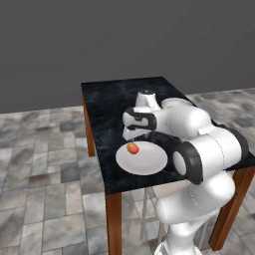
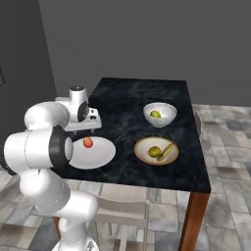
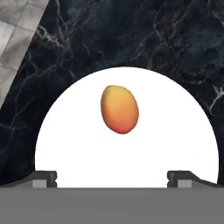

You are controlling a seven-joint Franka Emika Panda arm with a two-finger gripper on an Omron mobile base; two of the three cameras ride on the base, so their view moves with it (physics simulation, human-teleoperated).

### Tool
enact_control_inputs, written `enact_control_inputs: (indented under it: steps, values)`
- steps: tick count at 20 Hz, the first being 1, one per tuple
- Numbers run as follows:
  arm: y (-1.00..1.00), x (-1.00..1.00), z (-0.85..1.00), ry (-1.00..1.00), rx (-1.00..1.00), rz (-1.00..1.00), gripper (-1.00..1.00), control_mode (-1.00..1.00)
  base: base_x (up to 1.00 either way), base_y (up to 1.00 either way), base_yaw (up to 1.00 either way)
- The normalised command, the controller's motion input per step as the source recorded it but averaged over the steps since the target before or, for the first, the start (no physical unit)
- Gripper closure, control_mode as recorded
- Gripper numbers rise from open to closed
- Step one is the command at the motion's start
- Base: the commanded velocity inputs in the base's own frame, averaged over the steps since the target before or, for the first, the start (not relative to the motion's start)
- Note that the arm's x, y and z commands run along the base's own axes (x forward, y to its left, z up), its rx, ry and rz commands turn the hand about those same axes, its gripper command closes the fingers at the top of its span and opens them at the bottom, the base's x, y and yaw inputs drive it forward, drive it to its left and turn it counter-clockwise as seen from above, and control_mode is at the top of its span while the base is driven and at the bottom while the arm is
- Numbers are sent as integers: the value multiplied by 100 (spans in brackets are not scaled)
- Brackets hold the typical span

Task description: Take the fruits from the plate on the dining counter and place two fruits in each bowl.

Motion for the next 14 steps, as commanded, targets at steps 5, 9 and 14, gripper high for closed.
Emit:
enact_control_inputs:
  steps: [5, 9, 14]
  values:
    - [0, 25, -26, 19, 0, 5, -100, -100, 0, 0, 0]
    - [0, 23, -19, 14, 0, 3, -100, -100, 0, 0, 0]
    - [10, 37, -38, 5, -3, 0, -100, -100, 0, 0, 0]
